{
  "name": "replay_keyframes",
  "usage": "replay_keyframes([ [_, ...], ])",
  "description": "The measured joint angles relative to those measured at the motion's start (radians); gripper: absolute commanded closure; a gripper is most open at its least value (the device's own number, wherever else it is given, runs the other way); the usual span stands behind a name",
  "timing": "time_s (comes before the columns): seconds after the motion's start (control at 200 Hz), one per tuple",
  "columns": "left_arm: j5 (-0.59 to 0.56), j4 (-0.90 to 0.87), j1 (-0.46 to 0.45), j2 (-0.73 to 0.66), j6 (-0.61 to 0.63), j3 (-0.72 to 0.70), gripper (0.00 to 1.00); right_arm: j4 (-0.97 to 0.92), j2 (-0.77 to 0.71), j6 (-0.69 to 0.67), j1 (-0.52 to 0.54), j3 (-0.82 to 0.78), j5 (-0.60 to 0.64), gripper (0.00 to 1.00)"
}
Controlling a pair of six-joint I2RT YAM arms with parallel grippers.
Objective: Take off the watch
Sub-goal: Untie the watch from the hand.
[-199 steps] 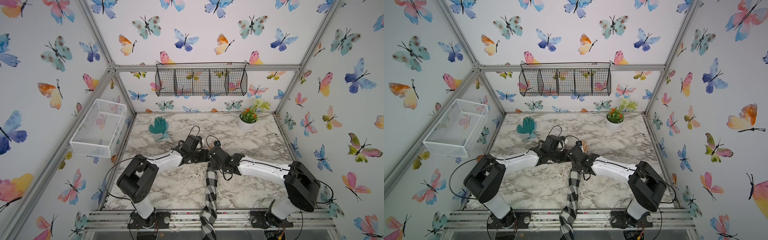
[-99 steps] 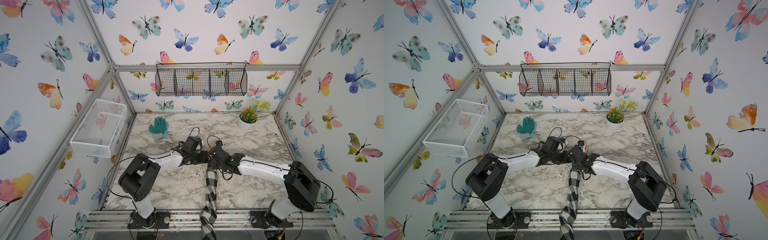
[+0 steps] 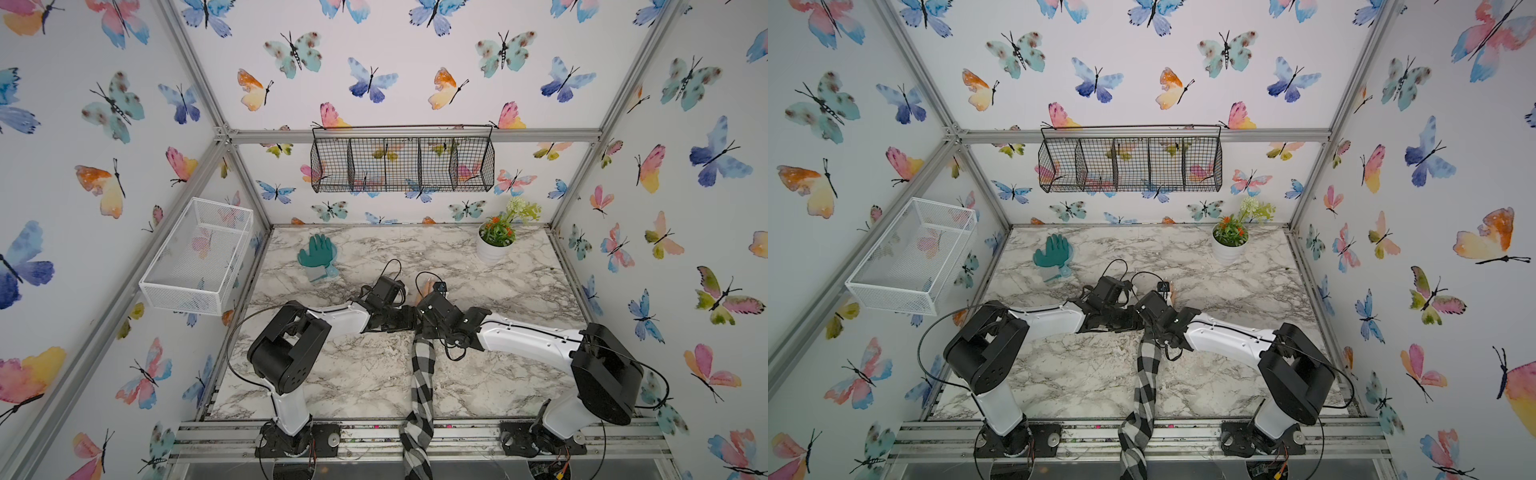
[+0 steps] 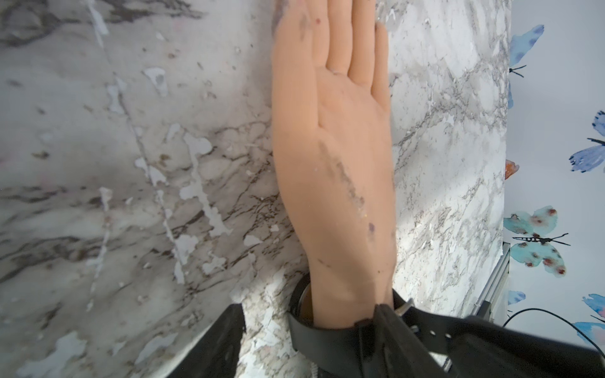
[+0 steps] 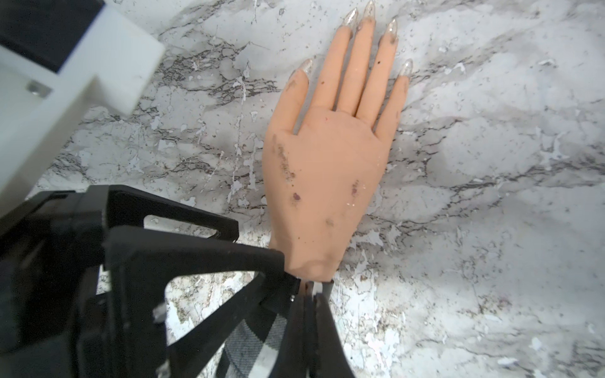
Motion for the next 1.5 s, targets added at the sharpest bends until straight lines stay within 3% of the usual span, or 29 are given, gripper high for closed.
replay_keyframes([
  [0.29,0.006,0.031,-0.012,0.009,0.002,0.000,0.41,0.056,-0.061,0.046,-0.051,-0.119,-0.044,0.98],
  [0.706,0.019,0.049,-0.012,0.027,0.007,0.000,0.40,0.216,-0.011,0.079,-0.067,-0.198,-0.137,0.98],
  [0.831,0.014,0.047,-0.003,0.028,0.009,0.000,0.37,0.277,-0.013,0.076,-0.072,-0.216,-0.165,0.98],
  [1.086,-0.035,-0.005,0.000,0.000,0.028,0.000,0.21,0.399,-0.031,0.075,-0.081,-0.277,-0.220,0.98],
  [1.501,-0.093,-0.138,-0.022,-0.053,0.062,0.049,0.21,0.501,-0.032,0.076,-0.075,-0.310,-0.301,0.98],
])
